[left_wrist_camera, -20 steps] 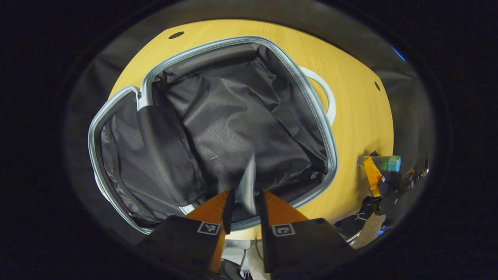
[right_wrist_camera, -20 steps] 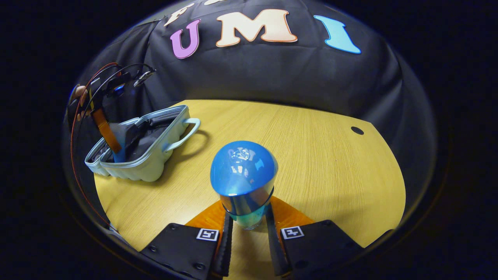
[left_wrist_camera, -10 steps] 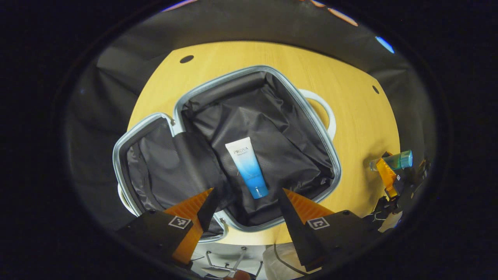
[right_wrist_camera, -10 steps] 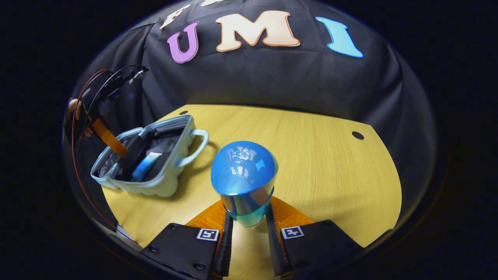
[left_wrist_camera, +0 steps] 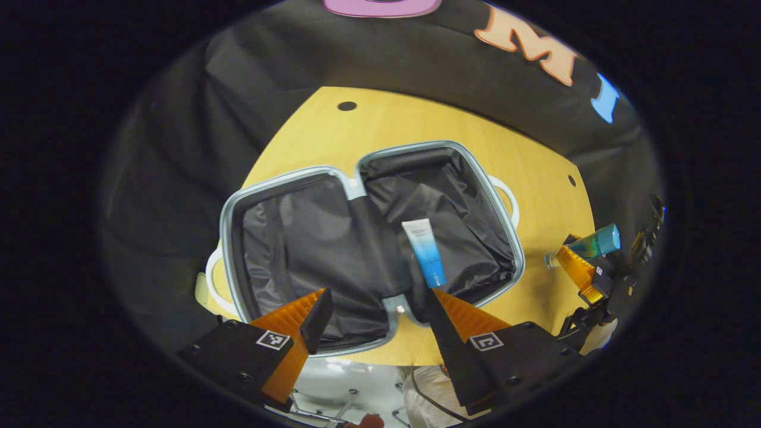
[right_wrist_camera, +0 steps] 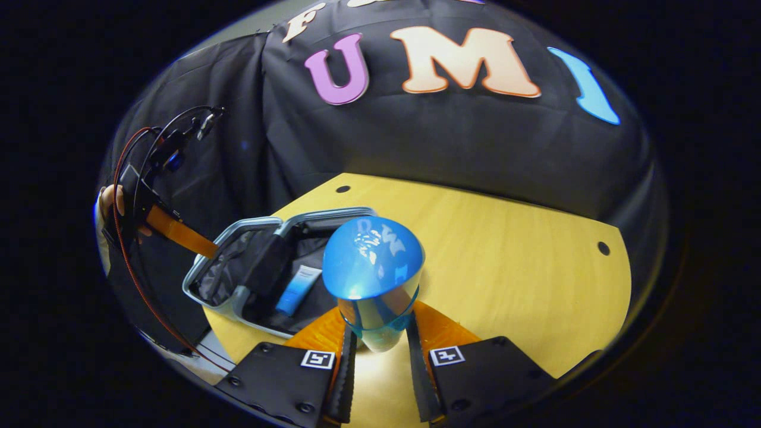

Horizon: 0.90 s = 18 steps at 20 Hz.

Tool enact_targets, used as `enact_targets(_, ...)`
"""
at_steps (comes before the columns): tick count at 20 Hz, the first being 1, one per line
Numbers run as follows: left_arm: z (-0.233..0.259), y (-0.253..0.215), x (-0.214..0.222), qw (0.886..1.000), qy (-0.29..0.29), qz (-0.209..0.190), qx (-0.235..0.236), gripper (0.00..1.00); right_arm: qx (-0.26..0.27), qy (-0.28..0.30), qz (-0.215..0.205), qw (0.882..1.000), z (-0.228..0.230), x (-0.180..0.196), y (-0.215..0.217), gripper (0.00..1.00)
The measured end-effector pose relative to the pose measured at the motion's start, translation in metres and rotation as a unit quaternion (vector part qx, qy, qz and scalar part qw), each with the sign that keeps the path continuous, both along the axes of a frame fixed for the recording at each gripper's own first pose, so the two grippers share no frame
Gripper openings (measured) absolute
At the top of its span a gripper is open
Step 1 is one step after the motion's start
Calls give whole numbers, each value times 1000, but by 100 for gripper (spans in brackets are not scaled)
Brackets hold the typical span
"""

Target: First open the suitcase, pack the skin care products into it, and then close the suitcase.

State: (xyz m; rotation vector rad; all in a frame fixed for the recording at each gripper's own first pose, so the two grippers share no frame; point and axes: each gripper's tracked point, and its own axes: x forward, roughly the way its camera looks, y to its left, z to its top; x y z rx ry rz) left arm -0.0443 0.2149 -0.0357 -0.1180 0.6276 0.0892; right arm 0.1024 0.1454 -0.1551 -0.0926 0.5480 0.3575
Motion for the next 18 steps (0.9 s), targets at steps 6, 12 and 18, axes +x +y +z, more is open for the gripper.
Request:
enact_targets(6,-14,82,-44,994,-34,83,-67,94,-10,91,60,994,-57,13,69,43)
enact_targets(12,-47,151,-84,980,-29,162,-112,95,-41,170,66,982,-92,15,78,41)
enact_targets(18,-84,190,-82,968,-17,199,-151,95,-67,190,48,978,-111,12,76,41)
